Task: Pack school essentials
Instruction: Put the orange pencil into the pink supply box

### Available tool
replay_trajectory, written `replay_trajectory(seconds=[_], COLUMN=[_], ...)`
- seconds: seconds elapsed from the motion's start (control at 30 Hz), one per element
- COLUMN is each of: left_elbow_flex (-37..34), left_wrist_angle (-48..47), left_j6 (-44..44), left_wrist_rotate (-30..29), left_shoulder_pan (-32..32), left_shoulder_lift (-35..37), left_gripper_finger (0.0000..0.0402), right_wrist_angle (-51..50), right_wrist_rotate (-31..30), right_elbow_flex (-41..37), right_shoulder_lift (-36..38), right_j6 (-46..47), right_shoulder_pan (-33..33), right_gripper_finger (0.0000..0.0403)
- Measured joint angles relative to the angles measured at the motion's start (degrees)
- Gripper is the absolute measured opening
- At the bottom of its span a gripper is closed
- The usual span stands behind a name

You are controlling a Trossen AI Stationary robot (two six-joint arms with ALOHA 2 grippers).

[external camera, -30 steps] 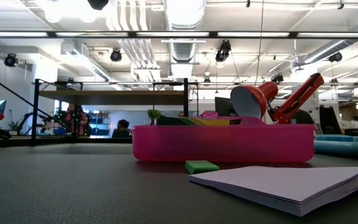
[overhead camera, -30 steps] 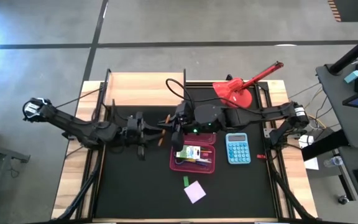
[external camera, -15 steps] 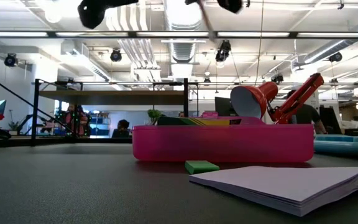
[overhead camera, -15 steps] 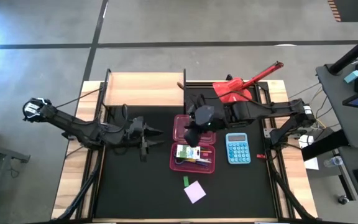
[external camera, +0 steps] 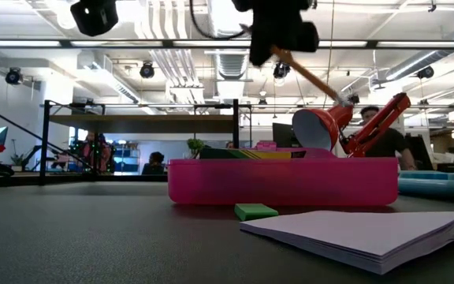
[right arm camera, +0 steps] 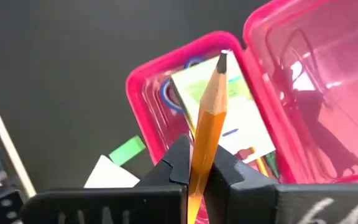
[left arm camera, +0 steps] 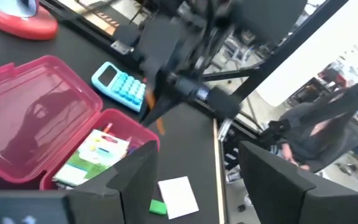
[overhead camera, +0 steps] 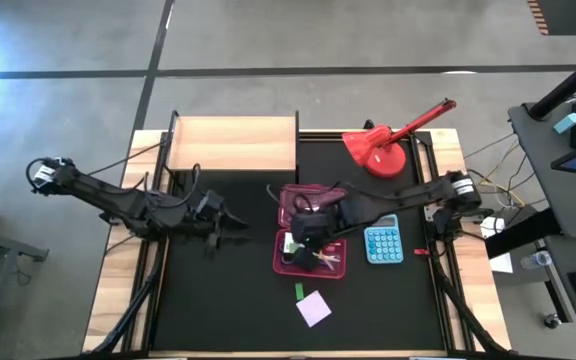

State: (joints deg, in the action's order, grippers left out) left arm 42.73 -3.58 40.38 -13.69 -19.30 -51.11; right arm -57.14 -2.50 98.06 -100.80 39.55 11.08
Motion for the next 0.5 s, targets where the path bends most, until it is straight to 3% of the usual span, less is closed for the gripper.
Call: replay_trajectory(seconds=[0.37,0.5], left_elbow_flex=[-0.02,-0.27], left_wrist_angle=[-0.01,-0.01], left_j6=[-0.21,-0.24], left_wrist_rotate=[0.19,0.19], left_shoulder_pan=[0.01,0.01], left_shoulder_lift=[4.88,6.09], left_gripper_finger=[0.0208,0.0208], right_wrist_angle=[-0.02,0.11], right_wrist_rotate=[1.50,1.53], right_elbow_flex=[0.00,0.00], right_shoulder_lift=[-6.17,-7.35], right_j6=[-13.74,-14.15], right_shoulder_pan=[2.03,2.42], right_gripper_finger=[0.0011,0.0011])
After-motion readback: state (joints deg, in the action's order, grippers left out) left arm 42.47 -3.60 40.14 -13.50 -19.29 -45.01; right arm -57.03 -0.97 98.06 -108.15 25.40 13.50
